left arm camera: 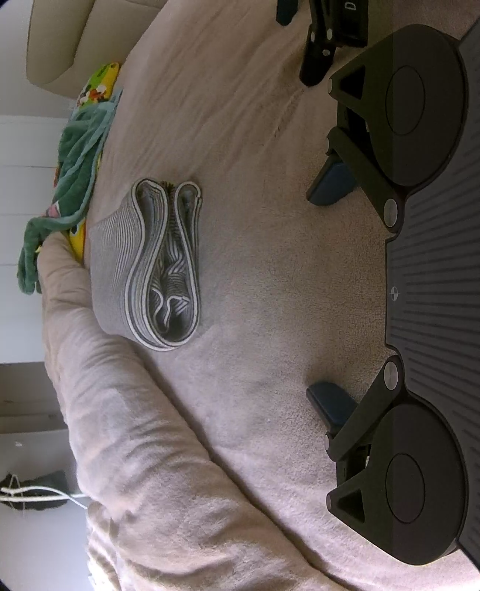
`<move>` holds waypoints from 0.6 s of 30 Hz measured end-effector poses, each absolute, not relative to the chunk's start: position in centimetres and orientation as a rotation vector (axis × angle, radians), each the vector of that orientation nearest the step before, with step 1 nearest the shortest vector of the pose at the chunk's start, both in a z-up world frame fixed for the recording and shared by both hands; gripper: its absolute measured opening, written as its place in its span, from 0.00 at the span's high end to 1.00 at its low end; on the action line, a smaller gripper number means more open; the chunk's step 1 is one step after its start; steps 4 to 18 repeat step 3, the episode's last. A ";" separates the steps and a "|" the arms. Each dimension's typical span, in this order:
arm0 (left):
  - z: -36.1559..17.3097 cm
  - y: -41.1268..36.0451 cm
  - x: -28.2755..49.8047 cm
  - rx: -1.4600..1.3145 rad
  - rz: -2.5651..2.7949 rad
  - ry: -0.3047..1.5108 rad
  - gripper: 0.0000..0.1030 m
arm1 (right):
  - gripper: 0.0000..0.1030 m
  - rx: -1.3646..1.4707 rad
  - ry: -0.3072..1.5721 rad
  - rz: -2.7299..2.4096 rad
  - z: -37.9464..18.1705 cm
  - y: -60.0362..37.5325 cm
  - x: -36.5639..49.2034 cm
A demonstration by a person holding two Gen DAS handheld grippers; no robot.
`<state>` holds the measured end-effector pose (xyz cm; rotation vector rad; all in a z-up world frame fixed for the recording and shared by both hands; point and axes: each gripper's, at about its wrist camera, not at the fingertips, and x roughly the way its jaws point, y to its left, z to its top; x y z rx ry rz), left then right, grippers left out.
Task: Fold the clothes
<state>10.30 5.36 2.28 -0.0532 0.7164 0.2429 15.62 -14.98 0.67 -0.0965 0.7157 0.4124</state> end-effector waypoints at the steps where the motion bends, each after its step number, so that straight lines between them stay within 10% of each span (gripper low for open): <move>1: 2.3 5.4 10.3 -0.055 0.243 0.717 0.00 | 0.00 -0.097 0.716 0.413 0.7 -15.0 15.6; 18: 2.4 5.6 10.3 -0.066 0.238 0.723 0.00 | 0.00 -0.097 0.716 0.412 0.7 -15.0 15.6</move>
